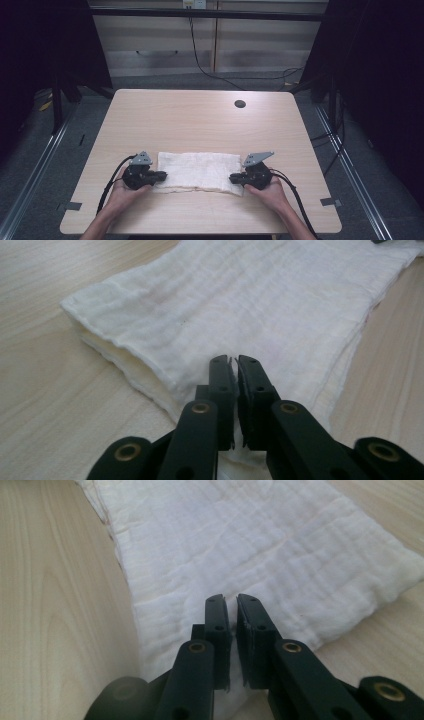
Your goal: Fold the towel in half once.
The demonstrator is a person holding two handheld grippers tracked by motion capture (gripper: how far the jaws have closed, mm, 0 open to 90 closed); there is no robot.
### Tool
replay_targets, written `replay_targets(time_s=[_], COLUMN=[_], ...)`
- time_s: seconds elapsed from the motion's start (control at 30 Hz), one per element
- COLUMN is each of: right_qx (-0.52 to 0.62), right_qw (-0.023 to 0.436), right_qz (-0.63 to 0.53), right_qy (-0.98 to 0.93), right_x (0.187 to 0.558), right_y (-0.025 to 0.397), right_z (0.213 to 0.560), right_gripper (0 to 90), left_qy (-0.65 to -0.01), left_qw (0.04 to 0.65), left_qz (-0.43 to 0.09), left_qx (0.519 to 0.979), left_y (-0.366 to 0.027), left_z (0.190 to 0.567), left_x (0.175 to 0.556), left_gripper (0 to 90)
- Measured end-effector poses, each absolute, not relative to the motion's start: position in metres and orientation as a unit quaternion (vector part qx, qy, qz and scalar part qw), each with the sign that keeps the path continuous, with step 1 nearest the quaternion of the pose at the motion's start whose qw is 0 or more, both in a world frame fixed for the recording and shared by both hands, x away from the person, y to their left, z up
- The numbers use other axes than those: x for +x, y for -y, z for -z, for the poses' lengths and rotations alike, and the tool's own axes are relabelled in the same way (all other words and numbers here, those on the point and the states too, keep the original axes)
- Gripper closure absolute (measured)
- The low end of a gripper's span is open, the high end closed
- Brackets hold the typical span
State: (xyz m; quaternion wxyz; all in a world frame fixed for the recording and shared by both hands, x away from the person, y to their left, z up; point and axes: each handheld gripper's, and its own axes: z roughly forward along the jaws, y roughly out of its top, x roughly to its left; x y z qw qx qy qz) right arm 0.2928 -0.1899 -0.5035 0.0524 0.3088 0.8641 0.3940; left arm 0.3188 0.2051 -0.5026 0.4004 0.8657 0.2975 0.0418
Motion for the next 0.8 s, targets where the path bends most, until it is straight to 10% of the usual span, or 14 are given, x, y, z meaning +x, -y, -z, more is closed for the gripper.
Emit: replay_targets(time_s=[0.4, 0.8], right_qx=[0.309, 0.334], right_qw=[0.054, 0.074], right_qz=[-0.380, -0.414], right_qy=[-0.870, -0.843], right_x=[0.269, 0.291], right_y=[0.204, 0.221], right_z=[0.500, 0.474], right_gripper=[82.5, 69.4], left_qy=[-0.288, -0.316], left_qw=[0.398, 0.422], left_qz=[-0.021, -0.006], left_qx=[0.871, 0.849], left_y=[-0.197, -0.204], left_z=[0.500, 0.488], left_x=[0.290, 0.308], left_gripper=[83.7, 52.7])
